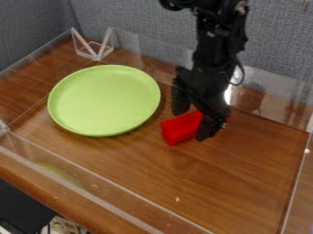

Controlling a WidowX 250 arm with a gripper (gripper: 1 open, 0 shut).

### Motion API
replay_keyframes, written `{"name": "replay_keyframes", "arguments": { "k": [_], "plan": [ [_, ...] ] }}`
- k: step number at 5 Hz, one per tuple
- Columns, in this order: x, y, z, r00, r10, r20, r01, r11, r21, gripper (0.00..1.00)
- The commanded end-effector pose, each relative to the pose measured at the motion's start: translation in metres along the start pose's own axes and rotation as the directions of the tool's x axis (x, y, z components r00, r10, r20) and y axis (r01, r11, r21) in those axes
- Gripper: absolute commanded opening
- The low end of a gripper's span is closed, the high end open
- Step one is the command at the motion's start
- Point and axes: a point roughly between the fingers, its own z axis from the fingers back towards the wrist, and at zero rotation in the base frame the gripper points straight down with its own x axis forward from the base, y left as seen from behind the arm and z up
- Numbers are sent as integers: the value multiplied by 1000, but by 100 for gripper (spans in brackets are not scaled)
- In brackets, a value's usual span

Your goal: Put the red object on the green plate

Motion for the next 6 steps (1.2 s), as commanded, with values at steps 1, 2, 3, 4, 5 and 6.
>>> {"name": "replay_keyframes", "arguments": {
  "k": [1,2,3,4,5,6],
  "plan": [
    [6,14,7,997,49,66,-50,999,2,100],
    [7,33,15,990,130,62,-130,992,-2,100],
    [10,39,28,979,194,63,-194,981,-12,100],
    [22,17,38,992,116,58,-115,993,-18,100],
    [28,-11,48,998,13,53,-12,1000,-28,100],
    [27,-21,45,996,-73,45,75,996,-41,100]
  ]
}}
